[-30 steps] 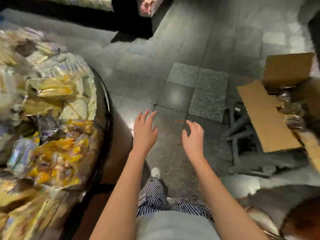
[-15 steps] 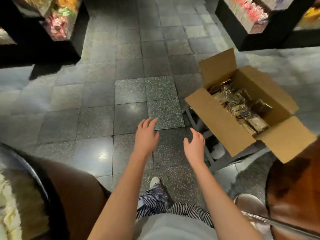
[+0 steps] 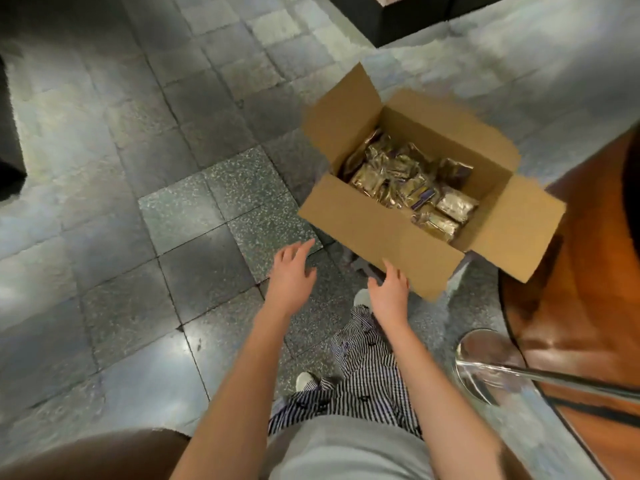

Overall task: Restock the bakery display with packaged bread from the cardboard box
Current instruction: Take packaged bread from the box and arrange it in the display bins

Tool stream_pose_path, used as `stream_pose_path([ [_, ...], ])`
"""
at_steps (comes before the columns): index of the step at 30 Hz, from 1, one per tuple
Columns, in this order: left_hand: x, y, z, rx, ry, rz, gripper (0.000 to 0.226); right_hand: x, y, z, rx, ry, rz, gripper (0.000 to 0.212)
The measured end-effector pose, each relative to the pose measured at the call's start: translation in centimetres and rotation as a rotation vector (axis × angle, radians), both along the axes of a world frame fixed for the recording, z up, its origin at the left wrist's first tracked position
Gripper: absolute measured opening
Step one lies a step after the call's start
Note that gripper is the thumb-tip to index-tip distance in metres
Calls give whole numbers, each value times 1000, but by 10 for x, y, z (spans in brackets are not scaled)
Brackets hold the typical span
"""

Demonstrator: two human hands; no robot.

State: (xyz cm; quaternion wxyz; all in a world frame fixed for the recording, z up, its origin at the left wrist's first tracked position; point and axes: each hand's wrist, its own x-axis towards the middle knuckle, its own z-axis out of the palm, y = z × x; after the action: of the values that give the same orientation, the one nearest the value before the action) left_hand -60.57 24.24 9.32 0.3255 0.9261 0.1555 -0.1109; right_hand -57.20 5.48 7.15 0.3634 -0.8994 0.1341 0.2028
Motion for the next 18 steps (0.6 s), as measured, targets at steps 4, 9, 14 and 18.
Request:
stream_pose_path([
  [4,59,1,-10,21,3,-27,55,52,-9,-9,31,25,-55,56],
  [9,158,-18,-25,16,65,-11,55,153,-35,-18,35,53,-137,58],
  [14,240,-49,-41,1,146,-44,53,226,-61,-40,1,108,-160,53],
  [18,291,-64,-65,-101,195,-4,54,273,-76,-71,-47,156,-119,52],
])
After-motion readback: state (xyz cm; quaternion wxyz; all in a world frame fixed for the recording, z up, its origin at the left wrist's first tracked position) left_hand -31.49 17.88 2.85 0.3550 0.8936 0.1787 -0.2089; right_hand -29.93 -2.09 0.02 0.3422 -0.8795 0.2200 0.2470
